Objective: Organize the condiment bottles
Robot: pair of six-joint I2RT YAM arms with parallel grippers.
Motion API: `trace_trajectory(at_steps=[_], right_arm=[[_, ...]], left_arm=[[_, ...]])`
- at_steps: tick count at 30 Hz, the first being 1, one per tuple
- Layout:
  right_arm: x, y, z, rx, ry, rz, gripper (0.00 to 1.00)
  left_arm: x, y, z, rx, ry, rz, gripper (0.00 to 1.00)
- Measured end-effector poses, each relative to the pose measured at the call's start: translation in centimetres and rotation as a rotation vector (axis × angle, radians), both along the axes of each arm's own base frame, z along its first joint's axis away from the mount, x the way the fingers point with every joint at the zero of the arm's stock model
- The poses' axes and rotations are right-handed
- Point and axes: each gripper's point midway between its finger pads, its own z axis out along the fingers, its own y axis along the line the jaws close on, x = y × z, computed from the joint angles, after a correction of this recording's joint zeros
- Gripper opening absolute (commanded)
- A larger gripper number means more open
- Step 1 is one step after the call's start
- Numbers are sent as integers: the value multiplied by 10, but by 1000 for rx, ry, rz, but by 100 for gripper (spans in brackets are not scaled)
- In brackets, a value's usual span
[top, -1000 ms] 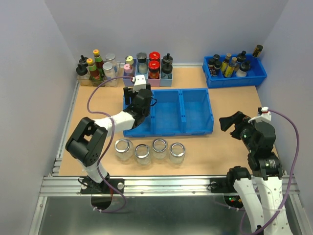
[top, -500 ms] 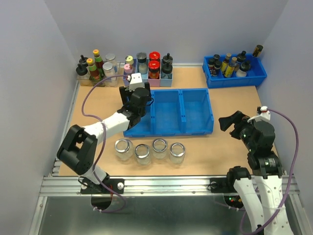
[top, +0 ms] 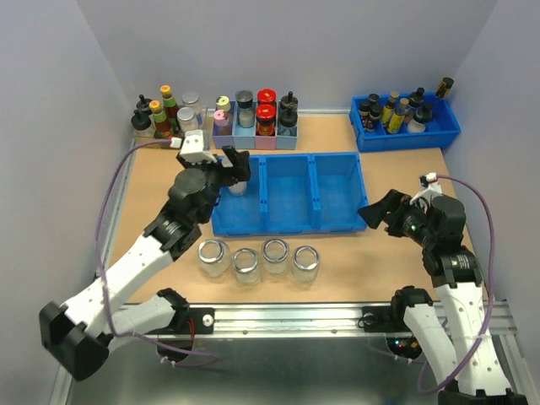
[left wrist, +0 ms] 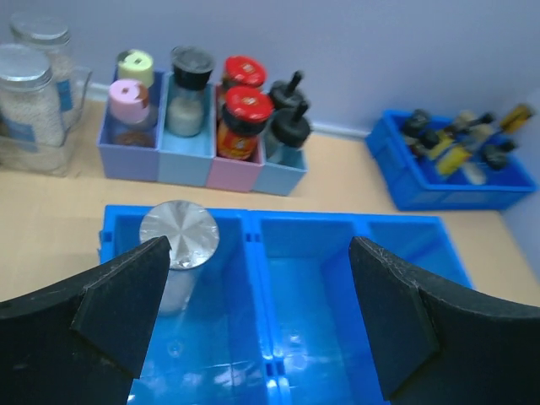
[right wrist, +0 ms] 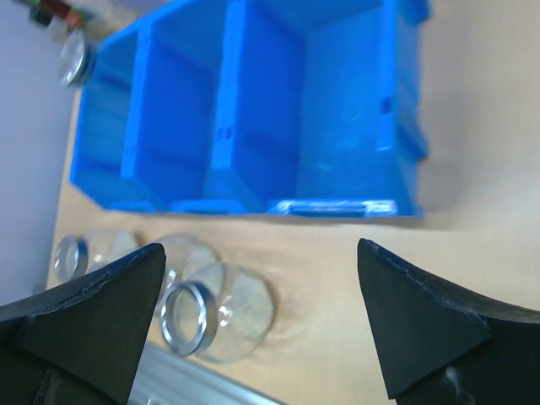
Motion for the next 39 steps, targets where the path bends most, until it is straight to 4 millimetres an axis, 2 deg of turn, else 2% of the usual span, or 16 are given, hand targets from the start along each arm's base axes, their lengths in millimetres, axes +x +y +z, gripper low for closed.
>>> trace_trajectory(at_steps=[6,10,12,17,22,27,31,34,38,39], right_arm=[[-10,40,2,99,35,266,100],[-24,63,7,181,56,445,100],[-32,70,9,217,69,518,100],[-44,83,18,262,76,632,100],[-45,107,29,239,92,770,100],[-32,139,20,71,147,850,100],[-23,142,12,-97,134,789,100],[-24,149,7,-208,115,770,100],[-27,165,-9,-367,121,759,100],[-30,172,-19,-432,129,760,100]], left_arm=[[-59,3,61,-113,-166,-200,99],[-88,1,79,-127,-230,-309,99],[-96,3,80,-125,-244,-329,99],[-103,3,66,-105,-224,-354,99],[-104,1,59,-89,-205,-370,99],[-107,4,58,-80,-207,-366,99],[-112,12,60,-83,-221,-351,99],[-116,19,62,-90,-236,-328,99],[-115,24,64,-89,-245,-305,99],[-115,25,63,-87,-242,-299,99]])
